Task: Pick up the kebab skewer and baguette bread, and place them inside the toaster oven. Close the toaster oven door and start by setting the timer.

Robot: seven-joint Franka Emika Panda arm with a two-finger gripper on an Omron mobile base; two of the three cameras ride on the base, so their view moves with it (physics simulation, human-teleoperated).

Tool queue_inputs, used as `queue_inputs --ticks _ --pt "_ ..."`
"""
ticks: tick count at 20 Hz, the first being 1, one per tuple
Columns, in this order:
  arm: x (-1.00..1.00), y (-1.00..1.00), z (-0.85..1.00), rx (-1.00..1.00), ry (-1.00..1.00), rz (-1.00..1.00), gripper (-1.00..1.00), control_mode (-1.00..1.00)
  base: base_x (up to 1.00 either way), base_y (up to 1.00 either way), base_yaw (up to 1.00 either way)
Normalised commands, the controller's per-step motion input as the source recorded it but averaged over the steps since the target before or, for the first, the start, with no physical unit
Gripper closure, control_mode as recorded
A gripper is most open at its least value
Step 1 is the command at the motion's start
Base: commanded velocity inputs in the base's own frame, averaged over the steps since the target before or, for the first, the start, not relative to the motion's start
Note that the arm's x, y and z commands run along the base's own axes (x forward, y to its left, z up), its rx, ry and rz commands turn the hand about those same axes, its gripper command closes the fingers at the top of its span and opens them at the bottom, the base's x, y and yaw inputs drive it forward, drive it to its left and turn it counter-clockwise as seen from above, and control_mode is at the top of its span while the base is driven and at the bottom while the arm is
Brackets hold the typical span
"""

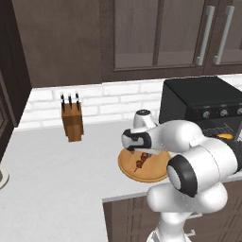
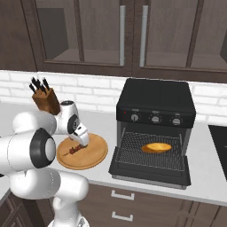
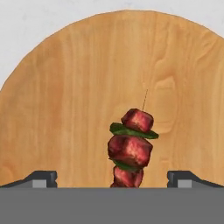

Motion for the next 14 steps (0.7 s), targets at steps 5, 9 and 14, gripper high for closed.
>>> queue_inputs --ticks 5,9,14 --pt "0.0 0.0 -0.23 0.0 0.0 0.0 -1.0 -1.0 0.0 0.0 0.0" --pt "0.0 0.0 -0.27 0.0 0.0 0.0 -1.0 -1.0 0.0 0.0 0.0" --pt "0.0 0.0 -0.23 0.0 0.0 0.0 -1.0 -1.0 0.0 0.0 0.0"
